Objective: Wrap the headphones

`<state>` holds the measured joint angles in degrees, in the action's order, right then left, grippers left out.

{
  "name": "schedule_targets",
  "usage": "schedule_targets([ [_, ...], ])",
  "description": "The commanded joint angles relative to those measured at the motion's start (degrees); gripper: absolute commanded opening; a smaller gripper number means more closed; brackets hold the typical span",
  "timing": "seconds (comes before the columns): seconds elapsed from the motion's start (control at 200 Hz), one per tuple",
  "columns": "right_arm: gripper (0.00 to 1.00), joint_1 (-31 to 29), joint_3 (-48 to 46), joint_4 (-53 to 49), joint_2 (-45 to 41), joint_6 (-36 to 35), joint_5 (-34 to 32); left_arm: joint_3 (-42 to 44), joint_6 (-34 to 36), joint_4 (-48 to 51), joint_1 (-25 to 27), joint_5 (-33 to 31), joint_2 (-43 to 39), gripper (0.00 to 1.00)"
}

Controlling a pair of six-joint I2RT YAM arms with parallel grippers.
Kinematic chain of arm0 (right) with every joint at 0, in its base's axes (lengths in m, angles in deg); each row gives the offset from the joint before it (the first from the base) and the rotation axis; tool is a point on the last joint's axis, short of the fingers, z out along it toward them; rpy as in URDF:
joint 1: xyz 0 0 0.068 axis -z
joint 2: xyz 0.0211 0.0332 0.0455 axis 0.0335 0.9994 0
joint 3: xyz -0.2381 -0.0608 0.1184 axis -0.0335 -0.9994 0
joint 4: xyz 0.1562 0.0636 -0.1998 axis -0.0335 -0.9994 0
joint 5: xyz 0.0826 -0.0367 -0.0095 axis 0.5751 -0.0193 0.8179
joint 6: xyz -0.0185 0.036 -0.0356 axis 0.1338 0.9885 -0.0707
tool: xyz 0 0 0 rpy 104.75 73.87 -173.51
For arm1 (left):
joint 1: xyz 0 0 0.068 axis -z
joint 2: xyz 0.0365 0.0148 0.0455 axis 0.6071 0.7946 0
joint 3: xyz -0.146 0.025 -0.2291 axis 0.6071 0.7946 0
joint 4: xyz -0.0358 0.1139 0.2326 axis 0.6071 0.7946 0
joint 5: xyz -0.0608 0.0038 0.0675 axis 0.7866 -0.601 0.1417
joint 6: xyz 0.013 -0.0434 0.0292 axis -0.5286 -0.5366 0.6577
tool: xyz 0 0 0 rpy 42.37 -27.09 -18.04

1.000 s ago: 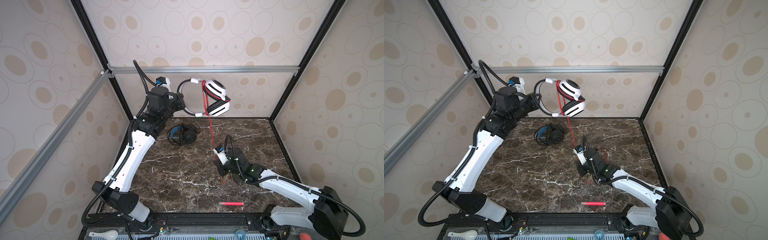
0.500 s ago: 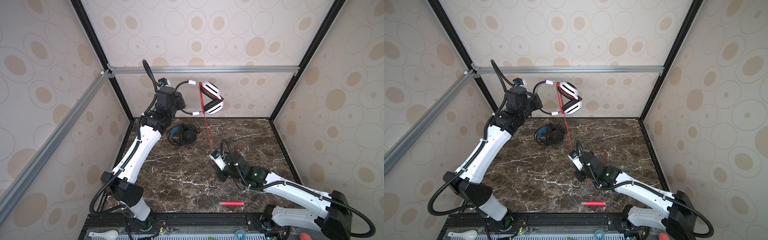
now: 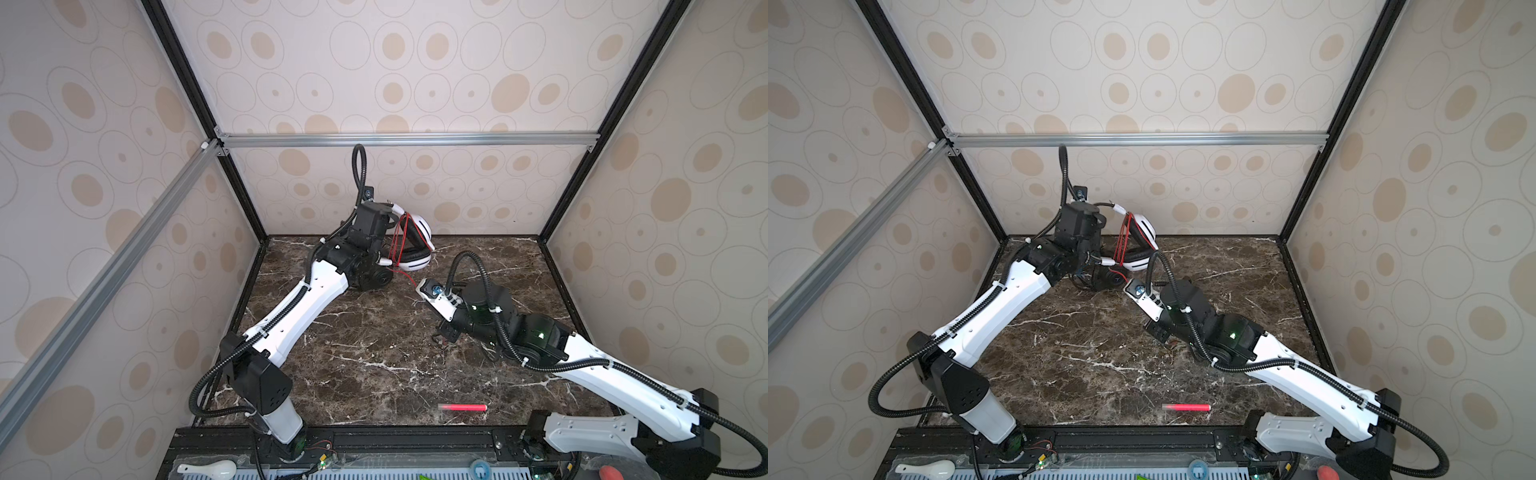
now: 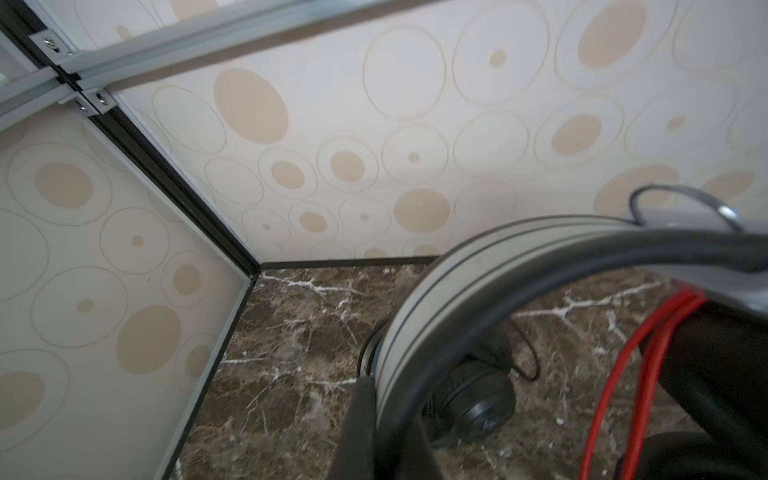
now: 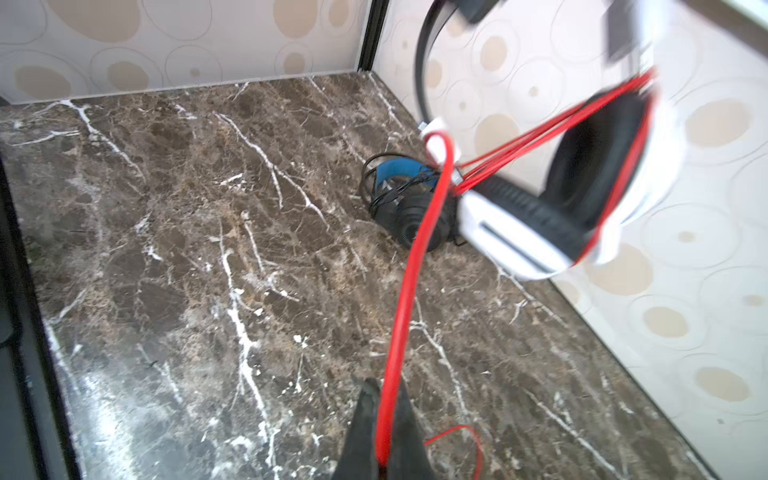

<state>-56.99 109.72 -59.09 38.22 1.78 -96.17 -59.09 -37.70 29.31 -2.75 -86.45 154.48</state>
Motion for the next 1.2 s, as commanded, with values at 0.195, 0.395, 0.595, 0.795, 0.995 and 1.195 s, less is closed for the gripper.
schedule_targets([
  [0.195, 0.0, 5.1, 6.7, -4.4, 2.5, -11.4, -2.1, 10.0, 3.4, -0.6, 0.7, 2.1, -11.4, 0.0],
  [0.395, 0.0, 11.1, 9.5, -4.0, 2.2, -12.1, 1.4, 12.3, 3.3, 1.8, 0.7, 5.3, -14.4, 0.0],
  [0.595, 0.0, 11.8, 10.0, -4.8, 1.7, -13.8, 6.4, 11.5, 2.9, 2.9, 0.7, 7.4, -15.0, 0.0],
  [0.795, 0.0, 11.9, 9.9, -4.5, 2.2, -14.2, 1.8, 12.6, 3.7, 2.8, 0.7, 9.4, -15.3, 0.0],
  [0.995, 0.0, 14.4, 12.2, -3.1, 5.4, -17.7, 0.0, 16.1, 9.9, 2.2, 0.8, 17.9, -18.2, 0.0],
  [1.195, 0.02, 20.4, 14.7, -0.8, 9.7, -14.8, 5.5, 18.4, 11.3, 3.4, 0.7, 26.8, -21.4, 0.0],
])
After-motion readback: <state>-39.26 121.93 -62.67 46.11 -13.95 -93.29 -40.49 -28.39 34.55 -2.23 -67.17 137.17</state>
